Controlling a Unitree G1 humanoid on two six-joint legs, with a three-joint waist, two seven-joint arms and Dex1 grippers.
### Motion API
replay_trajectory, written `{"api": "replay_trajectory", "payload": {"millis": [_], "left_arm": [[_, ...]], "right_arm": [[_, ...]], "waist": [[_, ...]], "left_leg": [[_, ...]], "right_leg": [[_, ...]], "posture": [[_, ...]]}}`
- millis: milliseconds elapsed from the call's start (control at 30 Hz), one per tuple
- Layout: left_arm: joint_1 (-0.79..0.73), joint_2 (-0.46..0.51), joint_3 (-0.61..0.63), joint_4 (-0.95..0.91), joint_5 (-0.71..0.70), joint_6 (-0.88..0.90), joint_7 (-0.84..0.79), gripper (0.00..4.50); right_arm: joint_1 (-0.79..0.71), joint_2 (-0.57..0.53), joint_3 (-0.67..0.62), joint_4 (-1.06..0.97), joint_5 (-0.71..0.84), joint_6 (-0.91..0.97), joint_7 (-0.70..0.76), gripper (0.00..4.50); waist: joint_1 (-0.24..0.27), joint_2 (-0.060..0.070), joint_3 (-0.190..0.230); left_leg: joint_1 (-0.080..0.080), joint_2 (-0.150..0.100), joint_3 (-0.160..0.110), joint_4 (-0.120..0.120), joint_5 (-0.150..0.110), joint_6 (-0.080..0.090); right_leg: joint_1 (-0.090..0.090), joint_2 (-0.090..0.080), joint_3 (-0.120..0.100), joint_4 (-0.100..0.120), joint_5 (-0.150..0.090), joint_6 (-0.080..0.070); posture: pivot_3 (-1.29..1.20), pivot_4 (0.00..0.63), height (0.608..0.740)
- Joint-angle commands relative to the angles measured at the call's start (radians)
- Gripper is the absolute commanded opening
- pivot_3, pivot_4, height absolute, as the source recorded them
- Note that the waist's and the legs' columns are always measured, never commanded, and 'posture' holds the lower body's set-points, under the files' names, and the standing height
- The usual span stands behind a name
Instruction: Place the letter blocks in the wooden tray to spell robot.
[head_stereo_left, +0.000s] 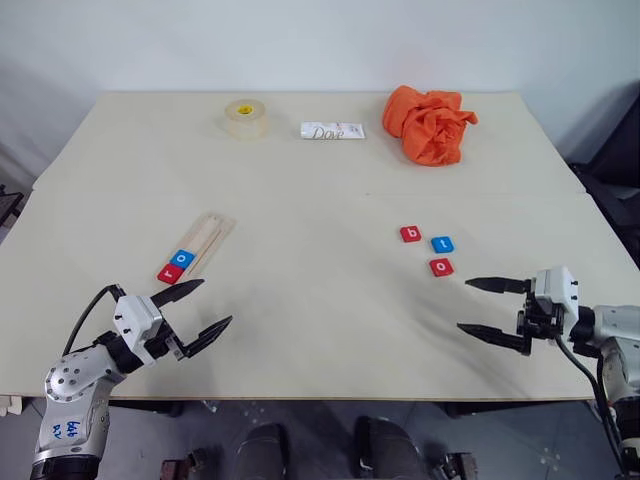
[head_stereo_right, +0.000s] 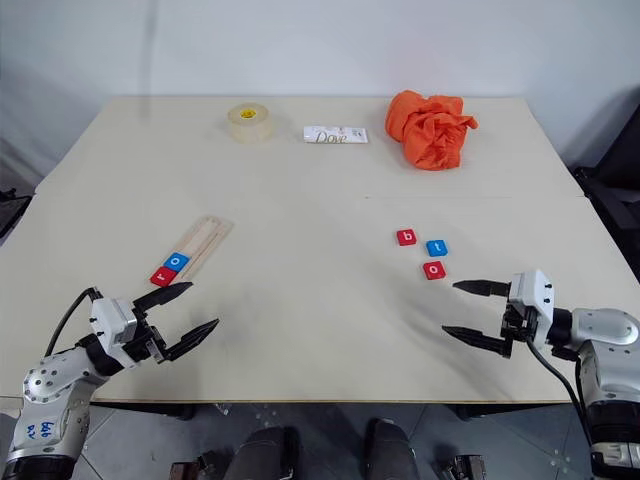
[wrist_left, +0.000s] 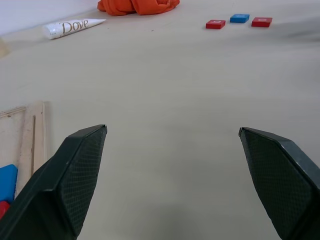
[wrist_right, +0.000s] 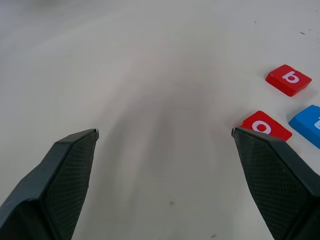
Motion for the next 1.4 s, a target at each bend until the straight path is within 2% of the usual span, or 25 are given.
{"api": "replay_trajectory", "payload": {"millis": [33,300,467,633,833,1000,1167,1400], "left_arm": [[0.002,0.004,0.026,-0.042,0.024,-0.002,0.055,4.5],[0.119,0.007,0.074,-0.202,0.01,0.145,0.192,4.5],[0.23,0.023,0.189,-0.27,-0.036,0.192,0.203,4.5],[0.258,0.038,0.248,-0.272,-0.019,0.271,0.258,4.5],[0.151,0.085,0.257,-0.247,-0.029,0.45,0.349,4.5],[0.02,0.117,0.212,-0.179,-0.007,0.574,0.383,4.5],[-0.12,0.145,0.126,-0.049,0.033,0.633,0.369,4.5],[-0.251,0.129,0.041,0.106,0.092,0.596,0.343,4.5]], "right_arm": [[-0.013,-0.012,-0.005,-0.033,0.011,0.011,-0.01,4.47],[-0.059,0.002,0.019,-0.057,0.016,0.051,-0.033,4.47],[-0.118,0.02,0.049,-0.051,0.013,0.055,-0.027,4.47],[-0.192,0.042,0.084,0.013,-0.006,0.033,-0.012,4.47],[-0.223,0.062,0.103,0.029,-0.01,0.03,-0.004,4.47],[-0.217,0.064,0.11,0.017,-0.008,0.037,0.0,4.47],[-0.2,0.059,0.11,-0.009,0.0,0.048,0.002,4.47],[-0.18,0.052,0.106,-0.034,0.007,0.059,0.001,4.47]], "waist": [[0.0,0.0,0.0],[-0.003,0.0,0.0],[-0.003,0.0,0.0],[0.001,0.0,0.0],[0.002,0.0,0.0],[0.0,0.0,0.0],[-0.001,0.0,0.0],[-0.002,0.0,0.0]], "left_leg": [[0.0,0.0,0.0,0.0,0.0,0.0],[0.0,0.0,0.0,0.0,0.0,0.0],[0.0,0.001,0.001,0.0,0.0,0.0],[0.0,0.001,0.0,0.0,0.0,0.0],[-0.001,0.0,0.0,0.0,-0.001,0.0],[0.0,0.0,0.001,0.0,0.0,0.0],[0.0,0.0,0.001,0.0,0.0,-0.002],[0.0,0.0,0.002,0.0,0.001,-0.003]], "right_leg": [[0.0,0.0,0.0,0.0,0.0,0.0],[0.0,0.0,0.001,0.0,0.0,0.0],[-0.001,0.0,0.001,0.0,0.0,0.0],[-0.001,0.0,0.001,0.0,0.0,-0.001],[-0.001,0.0,0.001,0.0,0.0,-0.001],[-0.001,0.0,0.001,0.002,0.0,-0.001],[-0.002,0.001,0.001,0.004,-0.001,-0.001],[-0.002,0.001,0.002,0.004,-0.001,-0.001]], "posture": [[0.0,0.15,0.74],[0.0,0.15,0.74],[0.0,0.15,0.74],[0.0,0.15,0.74],[0.0,0.15,0.74],[0.0,0.15,0.74],[0.0,0.15,0.74],[0.0,0.15,0.74]]}}
